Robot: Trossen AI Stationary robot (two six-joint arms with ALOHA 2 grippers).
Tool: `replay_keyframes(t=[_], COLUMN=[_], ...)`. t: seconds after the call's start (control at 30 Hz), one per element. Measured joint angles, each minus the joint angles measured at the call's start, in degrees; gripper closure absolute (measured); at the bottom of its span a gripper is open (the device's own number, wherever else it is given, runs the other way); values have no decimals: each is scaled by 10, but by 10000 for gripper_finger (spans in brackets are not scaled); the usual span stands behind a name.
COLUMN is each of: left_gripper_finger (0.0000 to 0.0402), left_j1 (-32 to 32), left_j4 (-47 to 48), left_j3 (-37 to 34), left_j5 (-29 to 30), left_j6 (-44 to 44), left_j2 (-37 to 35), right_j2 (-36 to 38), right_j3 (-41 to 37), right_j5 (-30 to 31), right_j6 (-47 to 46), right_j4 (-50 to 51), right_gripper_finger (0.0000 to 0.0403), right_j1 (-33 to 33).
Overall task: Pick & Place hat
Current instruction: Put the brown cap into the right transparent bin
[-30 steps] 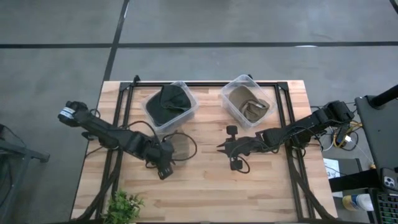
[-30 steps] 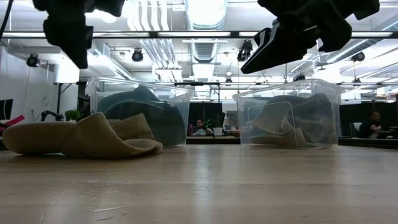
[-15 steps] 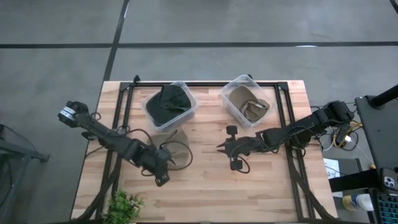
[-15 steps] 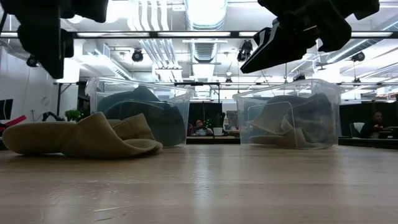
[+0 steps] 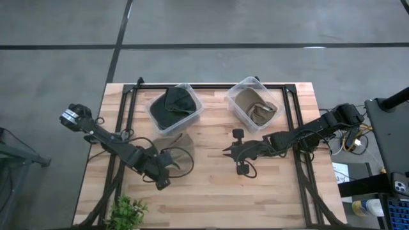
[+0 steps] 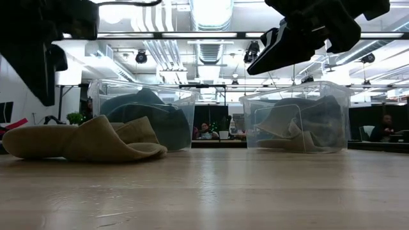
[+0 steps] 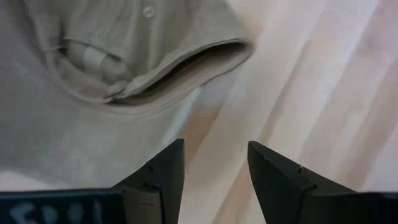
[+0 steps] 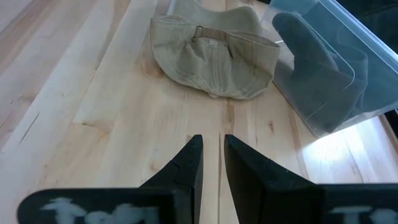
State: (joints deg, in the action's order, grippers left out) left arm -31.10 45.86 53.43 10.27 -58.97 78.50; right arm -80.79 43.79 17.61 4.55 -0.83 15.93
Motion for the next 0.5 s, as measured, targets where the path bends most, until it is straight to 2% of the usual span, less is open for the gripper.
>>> replay_keyframes(t=[0.2, 0.5], left_gripper_finger=[234, 234], left_j1=[1, 1], left_j4=[14, 40], left_j3=[-2, -5], left_j5=[6, 47], left_j6=[7, 43], left_j2=[0, 0], right_j2=[0, 0], right_j3=[0, 0], right_j5=[0, 0], right_j6=[5, 1], right_j4=[-1, -12], right_gripper_finger=[342, 342], right_j1=[0, 0])
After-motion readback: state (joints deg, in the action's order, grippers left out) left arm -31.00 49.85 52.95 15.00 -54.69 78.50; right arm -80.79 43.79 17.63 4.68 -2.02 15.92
